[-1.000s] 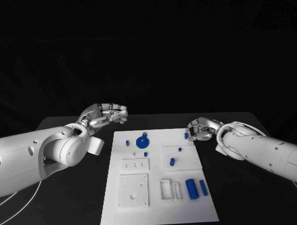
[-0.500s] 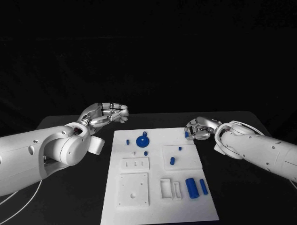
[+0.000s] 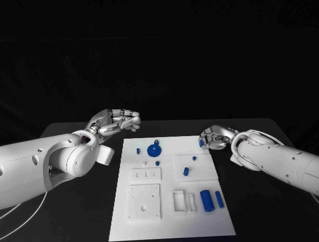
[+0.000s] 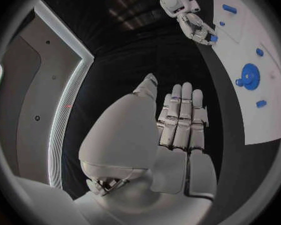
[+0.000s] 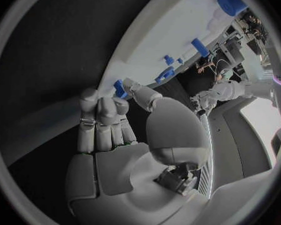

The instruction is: Assemble the parts on the task board

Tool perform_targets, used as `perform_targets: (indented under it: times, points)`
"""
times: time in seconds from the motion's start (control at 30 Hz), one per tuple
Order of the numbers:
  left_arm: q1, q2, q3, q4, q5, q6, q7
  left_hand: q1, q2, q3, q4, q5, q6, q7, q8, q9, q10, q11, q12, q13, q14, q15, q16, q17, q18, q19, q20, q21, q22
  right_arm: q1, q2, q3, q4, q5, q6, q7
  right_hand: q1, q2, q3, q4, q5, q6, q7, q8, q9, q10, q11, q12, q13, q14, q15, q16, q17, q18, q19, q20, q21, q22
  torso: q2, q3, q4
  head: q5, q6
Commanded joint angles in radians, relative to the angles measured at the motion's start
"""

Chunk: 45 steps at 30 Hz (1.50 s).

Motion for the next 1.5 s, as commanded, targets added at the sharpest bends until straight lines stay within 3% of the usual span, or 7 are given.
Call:
perform_targets:
  times: [0.03,0.7,1.0,1.23,1.5]
  points:
    - [0.002,0.001,0.001,0.003,-0.004,0.015,0.006,-0.005,0.002,-0.002,-0.001,-0.005,0.006,0.017,0.000,0.001,-0.005,0.003,-0.006,-0.001,0.001,0.004,-0.004,0.001,0.013,-0.009,0.002,-0.004,-0.001,-0.001,0.001,0.000,-0.003,-0.010,0.016,-0.003,-0.002,0.002,0.008,-0.002,-0.004,0.043,0.027,0.004,0.001,-0.001,-0.008,0.004,-0.001,-0.001,-0.008,-0.006,0.001,0.047,0.002,0.002,0.002,0.017,-0.001,0.0002,-0.0006,-0.001,-0.003]
    - [0.002,0.000,0.001,0.003,-0.004,0.017,0.005,-0.005,0.002,-0.002,-0.001,-0.005,0.006,0.017,-0.001,0.001,-0.005,0.003,-0.007,-0.001,0.002,0.004,-0.004,0.002,0.013,-0.009,0.002,-0.004,-0.001,-0.010,0.011,0.000,-0.009,-0.011,0.018,-0.009,-0.013,-0.003,0.009,-0.006,-0.004,0.050,0.024,0.007,0.003,0.000,-0.011,0.005,-0.002,0.000,-0.011,-0.006,0.002,0.047,0.003,0.002,0.005,0.017,-0.001,-0.0004,0.0006,-0.001,-0.005]
    - [0.002,0.001,0.001,0.002,-0.004,0.018,0.004,-0.005,0.002,-0.002,-0.001,-0.005,0.006,0.017,-0.001,0.001,-0.005,0.003,-0.008,-0.001,0.002,0.004,-0.005,0.003,0.013,-0.009,0.002,-0.004,-0.001,-0.012,0.014,0.000,-0.009,-0.014,0.010,-0.012,-0.018,0.006,0.014,-0.005,-0.007,0.062,0.020,0.013,0.006,0.000,-0.015,0.005,-0.003,0.001,-0.014,-0.006,0.003,0.047,0.004,0.001,0.006,0.017,-0.001,-0.0002,0.0004,0.000,-0.007]
    - [0.002,0.000,0.001,0.002,-0.004,0.018,0.004,-0.005,0.003,-0.002,-0.001,-0.005,0.006,0.017,-0.001,0.001,-0.005,0.003,-0.008,0.000,0.002,0.004,-0.005,0.003,0.013,-0.009,0.002,-0.004,-0.001,-0.012,0.013,0.000,-0.010,-0.020,-0.004,-0.018,-0.024,0.019,0.073,0.038,-0.036,0.107,0.004,0.036,0.018,0.002,-0.031,0.003,-0.006,0.001,-0.029,-0.008,0.004,0.047,0.004,-0.001,0.005,0.015,-0.001,0.0003,0.0003,-0.001,-0.008]
    - [0.002,0.000,0.001,0.001,-0.004,0.018,0.003,-0.005,0.003,-0.002,-0.001,-0.004,0.006,0.017,-0.001,0.001,-0.005,0.003,-0.008,0.000,0.002,0.003,-0.005,0.003,0.013,-0.008,0.002,-0.004,-0.001,-0.012,0.012,0.000,-0.010,-0.023,-0.010,-0.021,-0.025,0.019,0.096,0.050,-0.036,0.122,-0.003,0.045,0.024,0.004,-0.037,0.003,-0.007,0.000,-0.035,-0.009,0.006,0.047,0.005,-0.004,0.007,0.015,-0.001,0.0007,0.0001,0.000,-0.008]
